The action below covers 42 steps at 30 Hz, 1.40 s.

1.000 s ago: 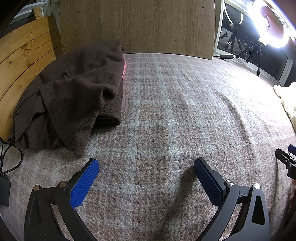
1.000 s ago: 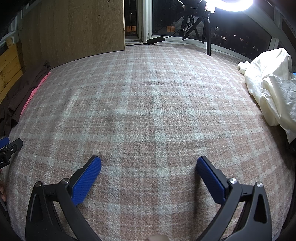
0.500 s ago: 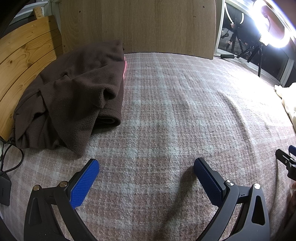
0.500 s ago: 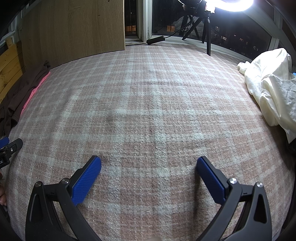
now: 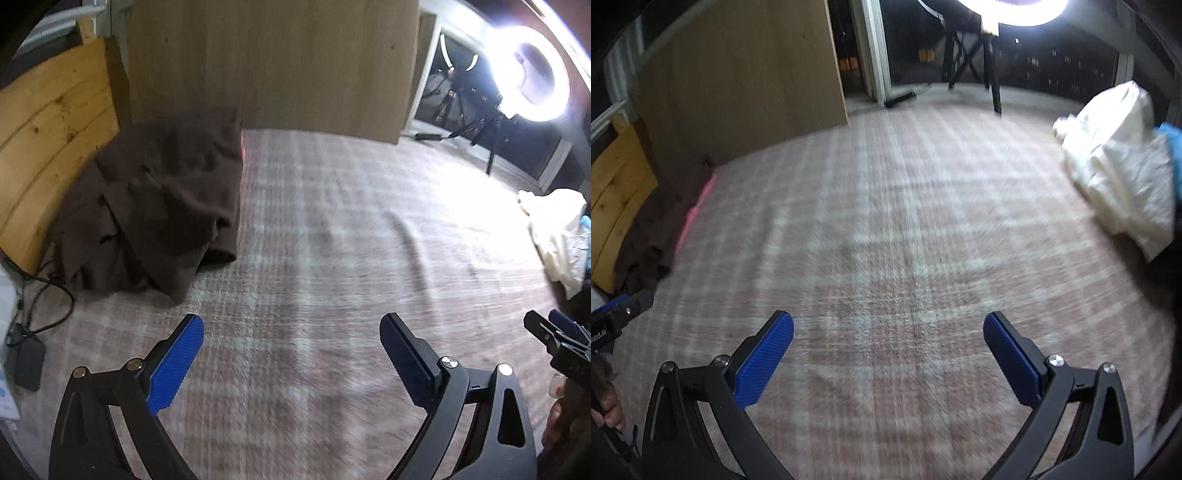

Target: Fold clothes

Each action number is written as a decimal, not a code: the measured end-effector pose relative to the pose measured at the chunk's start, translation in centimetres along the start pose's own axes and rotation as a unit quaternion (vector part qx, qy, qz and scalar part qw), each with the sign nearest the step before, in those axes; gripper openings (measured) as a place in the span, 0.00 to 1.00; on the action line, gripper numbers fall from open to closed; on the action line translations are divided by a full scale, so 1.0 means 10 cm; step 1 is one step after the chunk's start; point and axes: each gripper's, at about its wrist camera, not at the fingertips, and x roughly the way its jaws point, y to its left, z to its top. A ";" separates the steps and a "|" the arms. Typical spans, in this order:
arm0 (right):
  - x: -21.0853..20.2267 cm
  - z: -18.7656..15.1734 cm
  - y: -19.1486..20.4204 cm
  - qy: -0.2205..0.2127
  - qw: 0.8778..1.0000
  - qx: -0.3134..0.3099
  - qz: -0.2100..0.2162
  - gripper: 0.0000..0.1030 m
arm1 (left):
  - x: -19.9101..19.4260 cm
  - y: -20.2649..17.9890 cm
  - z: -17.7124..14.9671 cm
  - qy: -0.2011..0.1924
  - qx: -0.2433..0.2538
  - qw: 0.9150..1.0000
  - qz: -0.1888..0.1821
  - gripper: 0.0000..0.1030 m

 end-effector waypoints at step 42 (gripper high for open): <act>-1.92 0.31 -2.88 -0.179 0.976 0.066 -0.107 1.00 | -0.88 -3.77 0.21 -0.125 0.220 0.960 -0.119 0.94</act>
